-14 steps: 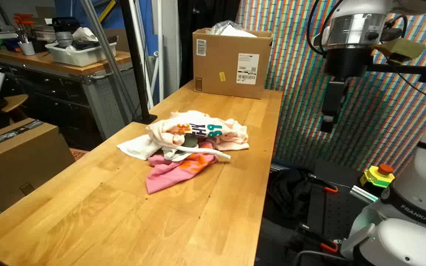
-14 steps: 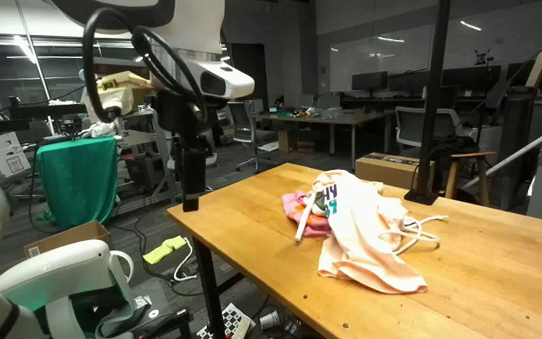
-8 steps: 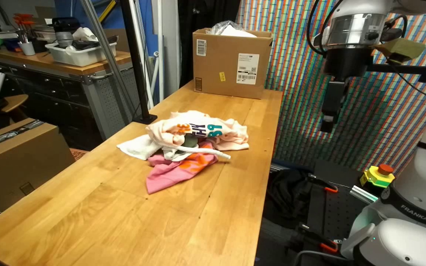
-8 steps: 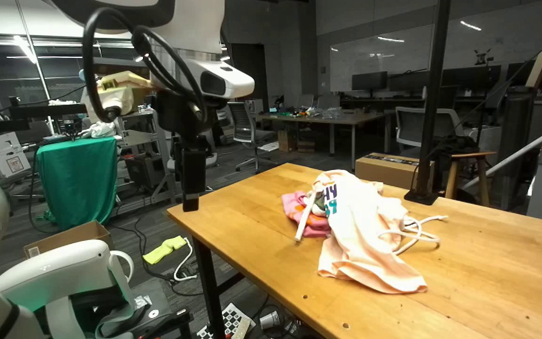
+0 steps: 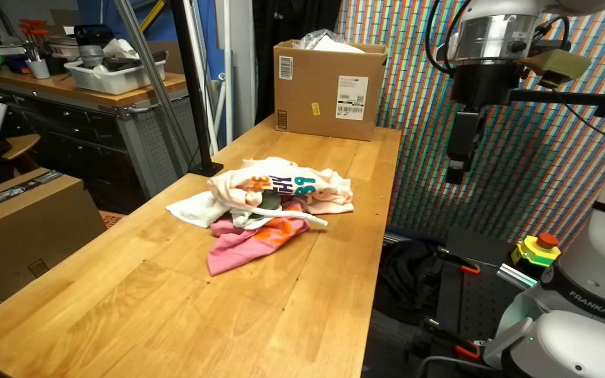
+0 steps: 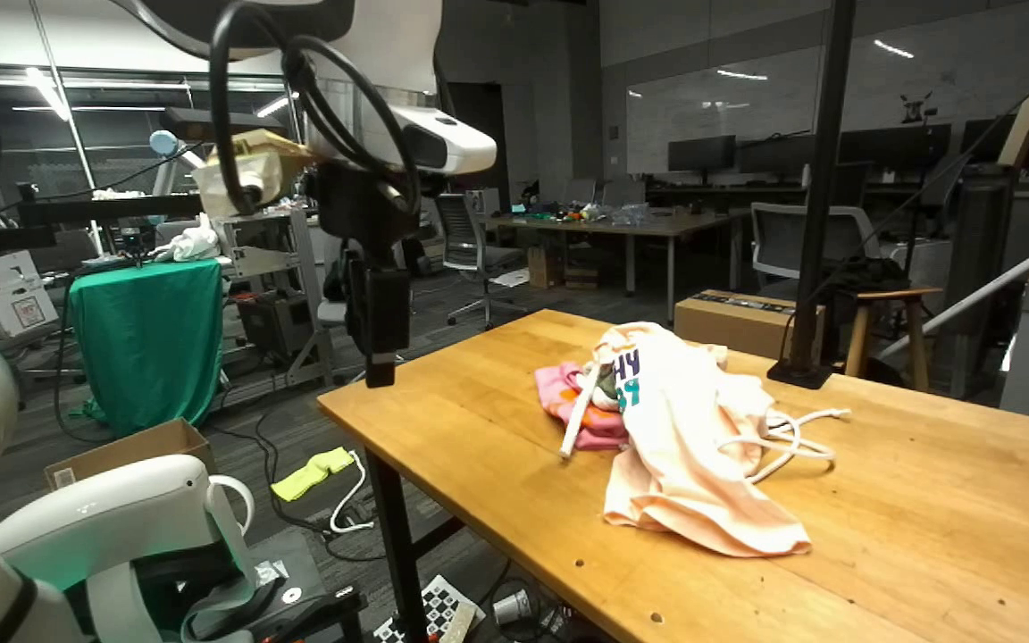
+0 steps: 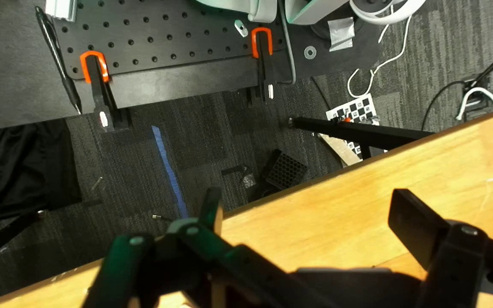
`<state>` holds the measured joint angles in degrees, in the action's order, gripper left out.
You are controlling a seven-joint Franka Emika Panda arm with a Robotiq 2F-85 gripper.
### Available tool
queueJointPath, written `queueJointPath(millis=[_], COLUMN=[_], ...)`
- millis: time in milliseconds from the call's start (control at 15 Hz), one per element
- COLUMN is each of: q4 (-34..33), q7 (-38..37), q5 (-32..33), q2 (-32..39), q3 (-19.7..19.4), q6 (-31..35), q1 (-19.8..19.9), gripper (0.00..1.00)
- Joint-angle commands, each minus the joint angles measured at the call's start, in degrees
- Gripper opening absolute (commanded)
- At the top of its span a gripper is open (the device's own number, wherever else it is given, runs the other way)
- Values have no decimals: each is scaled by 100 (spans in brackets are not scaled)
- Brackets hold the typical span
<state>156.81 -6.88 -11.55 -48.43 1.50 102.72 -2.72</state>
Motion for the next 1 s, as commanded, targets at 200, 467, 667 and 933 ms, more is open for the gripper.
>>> queueJointPath(millis=[200, 467, 667, 933], q4=[-1068, -1773, -2244, -2703], q7=[31, 181, 465, 888], q5=[87, 360, 645, 906], q2=[1380, 2218, 2817, 3473], q3=[339, 413, 396, 379], q6=[607, 1047, 1354, 1771], q1=[-23, -31, -71, -123], gripper=[100, 100, 100, 100])
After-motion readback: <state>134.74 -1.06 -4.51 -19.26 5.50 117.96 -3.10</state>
